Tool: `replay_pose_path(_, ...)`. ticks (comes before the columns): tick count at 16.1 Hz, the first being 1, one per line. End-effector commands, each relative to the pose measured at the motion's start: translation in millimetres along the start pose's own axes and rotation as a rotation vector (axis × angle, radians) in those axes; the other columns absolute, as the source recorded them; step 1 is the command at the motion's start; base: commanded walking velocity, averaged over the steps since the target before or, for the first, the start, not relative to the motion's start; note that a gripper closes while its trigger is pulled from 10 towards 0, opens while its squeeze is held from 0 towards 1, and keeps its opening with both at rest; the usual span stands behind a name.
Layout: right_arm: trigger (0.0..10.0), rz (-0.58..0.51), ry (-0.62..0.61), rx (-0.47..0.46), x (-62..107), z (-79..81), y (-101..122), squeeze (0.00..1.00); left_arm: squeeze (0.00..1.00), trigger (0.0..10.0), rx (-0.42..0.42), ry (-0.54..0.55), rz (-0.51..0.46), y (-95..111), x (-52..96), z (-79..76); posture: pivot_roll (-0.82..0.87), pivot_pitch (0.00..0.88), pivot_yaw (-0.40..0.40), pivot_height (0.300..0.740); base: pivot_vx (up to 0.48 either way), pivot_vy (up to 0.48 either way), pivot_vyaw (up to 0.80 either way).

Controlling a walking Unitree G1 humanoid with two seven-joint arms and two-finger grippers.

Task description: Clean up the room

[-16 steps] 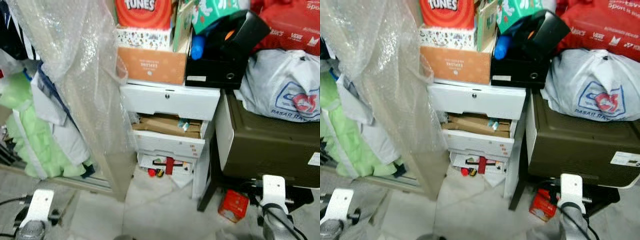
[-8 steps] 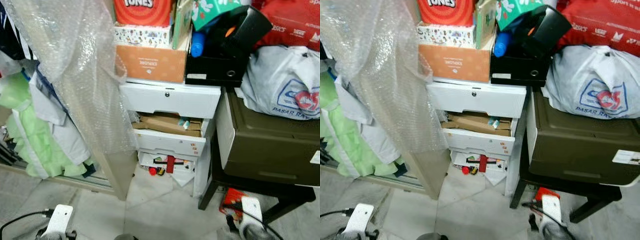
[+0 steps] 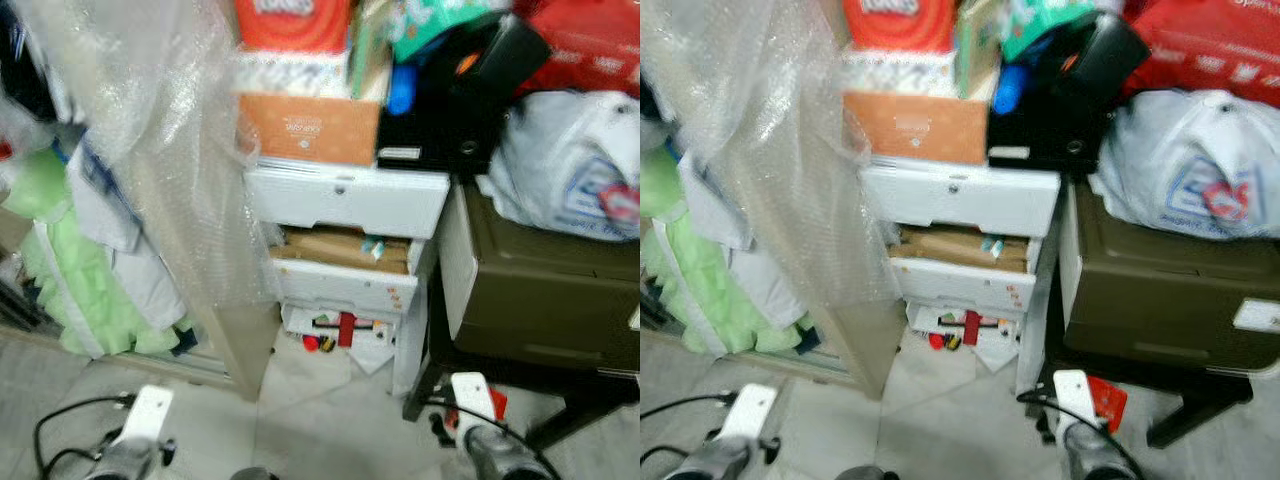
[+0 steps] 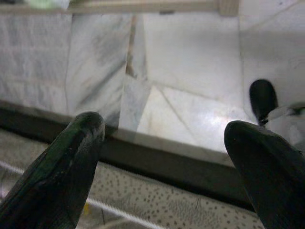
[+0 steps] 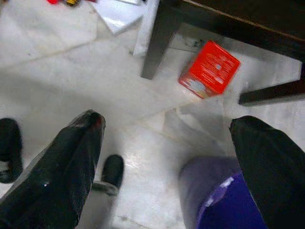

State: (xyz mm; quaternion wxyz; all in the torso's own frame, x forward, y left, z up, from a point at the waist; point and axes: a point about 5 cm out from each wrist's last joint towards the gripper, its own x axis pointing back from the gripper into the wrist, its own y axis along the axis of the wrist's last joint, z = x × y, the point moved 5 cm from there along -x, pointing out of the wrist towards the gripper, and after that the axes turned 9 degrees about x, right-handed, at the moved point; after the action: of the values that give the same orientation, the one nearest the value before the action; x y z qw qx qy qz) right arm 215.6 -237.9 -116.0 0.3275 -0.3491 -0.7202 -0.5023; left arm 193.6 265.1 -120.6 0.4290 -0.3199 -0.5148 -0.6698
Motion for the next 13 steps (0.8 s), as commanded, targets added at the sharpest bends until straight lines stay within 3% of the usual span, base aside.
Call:
replay_pose_path(1,10.0,0.019,-0.009,0.004,0.8,-6.6,-7,0.00,0.00,10.0,-0.005,0.012,0.005,3,-0.1,2.3,-0.01,0.000,0.052,0.740,0.000,0.000,-0.80)
replay_pose_path(3,10.0,0.027,-0.017,0.003,1.4,-10.4,-11,0.00,0.00,10.0,0.000,0.018,0.010,3,-0.2,0.5,-0.02,0.000,0.058,0.740,0.000,0.000,-0.32)
replay_pose_path(6,10.0,0.036,-0.010,0.026,1.9,1.0,-16,0.00,0.00,10.0,0.005,0.017,0.002,9,-0.4,-2.6,-0.02,0.000,0.051,0.740,0.000,0.082,0.00)
replay_pose_path(8,10.0,0.022,0.005,0.065,1.4,8.2,-11,0.00,0.00,10.0,-0.011,0.024,-0.010,12,-0.3,2.2,-0.02,0.000,0.051,0.740,0.000,0.287,0.00)
replay_pose_path(10,10.0,0.016,0.006,0.070,1.1,9.4,-9,0.00,0.00,10.0,-0.007,0.033,0.004,1,0.3,14.2,-0.02,0.000,0.052,0.740,0.000,0.313,0.00)
replay_pose_path(11,10.0,0.018,0.002,0.072,1.3,5.9,-10,0.00,0.00,10.0,-0.006,0.035,0.007,-2,0.6,17.3,-0.02,0.000,0.052,0.740,0.000,0.326,0.00)
replay_pose_path(13,10.0,0.041,-0.018,0.087,3.6,-16.1,-22,0.00,0.00,10.0,-0.009,0.048,0.033,-21,2.7,30.5,-0.02,0.000,0.051,0.740,0.000,0.328,0.00)
